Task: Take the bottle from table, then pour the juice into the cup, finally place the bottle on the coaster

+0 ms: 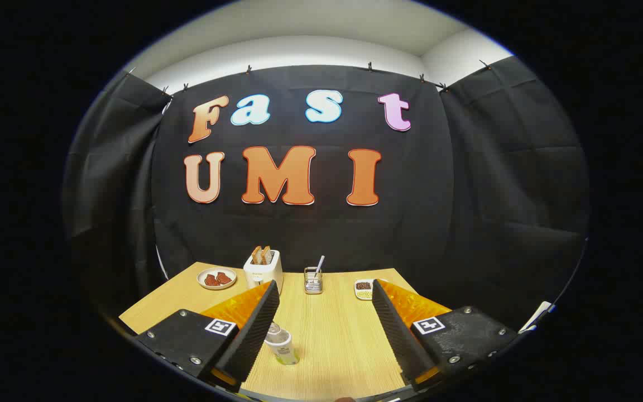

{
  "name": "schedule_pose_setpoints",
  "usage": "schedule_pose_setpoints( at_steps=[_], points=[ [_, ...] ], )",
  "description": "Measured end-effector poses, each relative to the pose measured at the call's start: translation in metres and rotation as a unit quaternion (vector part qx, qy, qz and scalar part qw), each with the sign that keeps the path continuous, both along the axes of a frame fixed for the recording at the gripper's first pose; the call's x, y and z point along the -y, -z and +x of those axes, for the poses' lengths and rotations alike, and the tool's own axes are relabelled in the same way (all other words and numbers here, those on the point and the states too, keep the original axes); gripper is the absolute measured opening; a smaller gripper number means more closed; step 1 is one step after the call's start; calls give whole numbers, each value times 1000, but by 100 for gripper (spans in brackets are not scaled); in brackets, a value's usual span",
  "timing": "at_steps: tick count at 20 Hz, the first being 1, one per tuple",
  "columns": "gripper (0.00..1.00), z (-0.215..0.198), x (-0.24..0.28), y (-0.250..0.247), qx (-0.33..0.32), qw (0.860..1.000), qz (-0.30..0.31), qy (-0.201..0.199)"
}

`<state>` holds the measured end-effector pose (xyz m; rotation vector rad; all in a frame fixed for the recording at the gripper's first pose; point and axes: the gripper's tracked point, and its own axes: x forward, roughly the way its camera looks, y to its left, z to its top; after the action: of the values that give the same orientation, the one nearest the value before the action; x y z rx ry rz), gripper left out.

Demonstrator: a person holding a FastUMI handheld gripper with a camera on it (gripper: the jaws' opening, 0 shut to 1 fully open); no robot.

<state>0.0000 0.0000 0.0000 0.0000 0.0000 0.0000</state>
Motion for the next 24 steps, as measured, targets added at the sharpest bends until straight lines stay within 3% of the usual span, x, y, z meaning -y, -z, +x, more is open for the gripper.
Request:
schedule_pose_setpoints(
  at_steps=[24],
  points=[
    [99,21,-17,22,-13,1000,-1,-10]
  ],
)
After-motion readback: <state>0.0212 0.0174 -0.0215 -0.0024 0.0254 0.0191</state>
